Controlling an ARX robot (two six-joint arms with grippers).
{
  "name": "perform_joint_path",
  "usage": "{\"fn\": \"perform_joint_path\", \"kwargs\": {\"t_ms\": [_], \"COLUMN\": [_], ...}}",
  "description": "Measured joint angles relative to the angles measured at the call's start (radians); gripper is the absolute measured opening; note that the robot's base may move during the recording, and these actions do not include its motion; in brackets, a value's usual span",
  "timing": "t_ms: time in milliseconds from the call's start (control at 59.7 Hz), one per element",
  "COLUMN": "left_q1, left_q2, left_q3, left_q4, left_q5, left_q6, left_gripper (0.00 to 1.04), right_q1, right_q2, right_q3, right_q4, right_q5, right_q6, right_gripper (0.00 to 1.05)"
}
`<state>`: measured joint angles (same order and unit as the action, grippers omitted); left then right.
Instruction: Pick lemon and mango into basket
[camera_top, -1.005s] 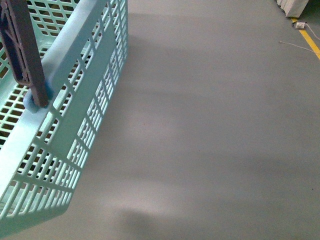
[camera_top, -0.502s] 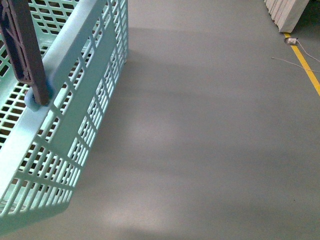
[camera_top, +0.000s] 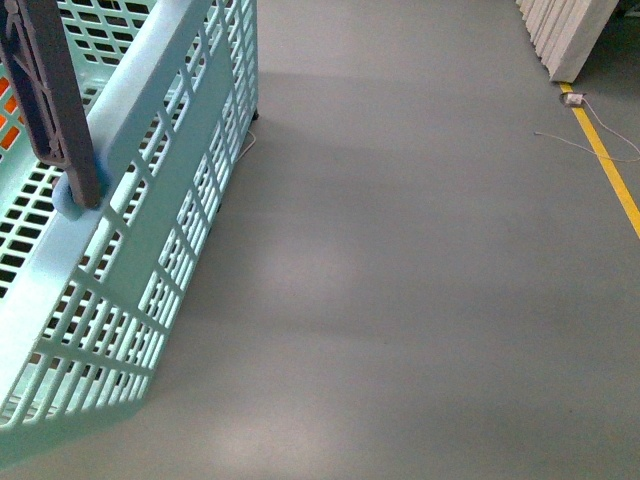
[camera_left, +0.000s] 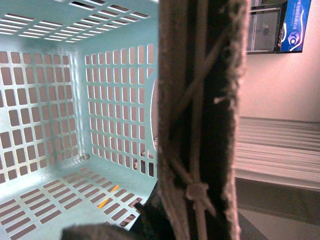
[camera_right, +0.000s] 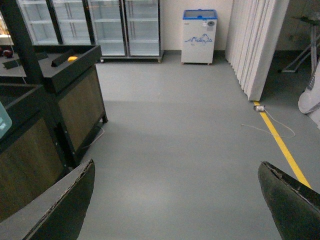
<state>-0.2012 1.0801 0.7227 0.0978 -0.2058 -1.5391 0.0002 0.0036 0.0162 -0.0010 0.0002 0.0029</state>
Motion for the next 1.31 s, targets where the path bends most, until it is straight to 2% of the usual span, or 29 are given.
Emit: {"fn": "perform_joint_path", "kwargs": {"t_ms": [285, 1306], "left_q1": [-0.009, -0.005], "left_q2": [0.001, 0.0], "left_q3": [0.0, 0.0], "left_q4": [0.0, 0.0], "left_q5": [0.023, -0.001], "left_q6": [-0.013, -0.003], "left_gripper": [0.05, 0.05], "right_q1": [0.0, 0.0], "right_q2": [0.0, 0.0], "right_q3": [0.0, 0.0], "right_q4": [0.0, 0.0], "right_q5": [0.003, 0.001], "right_q6": [0.0, 0.0], "right_gripper": [0.96, 0.96]}}
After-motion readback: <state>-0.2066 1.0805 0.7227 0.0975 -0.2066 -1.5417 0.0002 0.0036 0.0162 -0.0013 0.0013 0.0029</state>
